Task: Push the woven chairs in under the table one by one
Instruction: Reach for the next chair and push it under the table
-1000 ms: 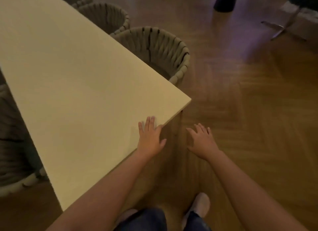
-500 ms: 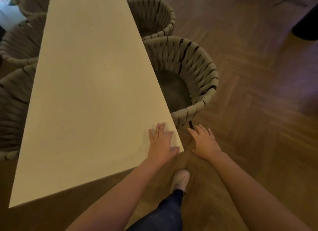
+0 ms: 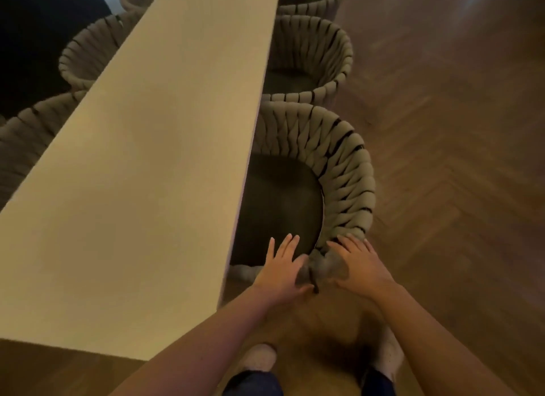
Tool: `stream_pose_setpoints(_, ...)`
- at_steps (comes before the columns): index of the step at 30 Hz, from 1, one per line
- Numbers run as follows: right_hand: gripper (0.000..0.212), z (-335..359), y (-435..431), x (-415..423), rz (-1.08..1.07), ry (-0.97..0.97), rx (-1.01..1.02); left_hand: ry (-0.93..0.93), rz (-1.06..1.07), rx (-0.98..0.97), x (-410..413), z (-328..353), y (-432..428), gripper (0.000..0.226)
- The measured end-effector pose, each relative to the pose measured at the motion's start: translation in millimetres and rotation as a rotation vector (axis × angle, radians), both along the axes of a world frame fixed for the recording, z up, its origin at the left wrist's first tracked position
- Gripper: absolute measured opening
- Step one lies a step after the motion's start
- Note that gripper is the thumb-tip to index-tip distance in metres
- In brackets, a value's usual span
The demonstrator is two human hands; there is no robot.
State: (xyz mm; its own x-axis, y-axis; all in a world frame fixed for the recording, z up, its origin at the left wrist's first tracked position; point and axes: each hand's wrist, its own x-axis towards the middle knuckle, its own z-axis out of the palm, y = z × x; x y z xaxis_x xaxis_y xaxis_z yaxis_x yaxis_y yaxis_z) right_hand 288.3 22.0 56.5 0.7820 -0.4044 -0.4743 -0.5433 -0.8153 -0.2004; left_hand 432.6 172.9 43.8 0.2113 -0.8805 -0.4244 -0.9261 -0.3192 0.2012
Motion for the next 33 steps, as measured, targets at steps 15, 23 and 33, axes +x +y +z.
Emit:
stream_pose_setpoints(15, 0.085, -11, -231, 8, 0.714, 0.033, -0.072, 0.169, 0.847, 0.144, -116, -20, -147, 0.088)
stream_pose_setpoints(23, 0.060, -21, -279, 78, 0.985, 0.092, -0.189, 0.279, 0.963, 0.068, -102, -30, -225, 0.096)
stream_pose_setpoints(33, 0.052, -23, -341, 186, 1.391, 0.259, -0.424, 0.261, 1.242, 0.226, -83, -41, -284, 0.054)
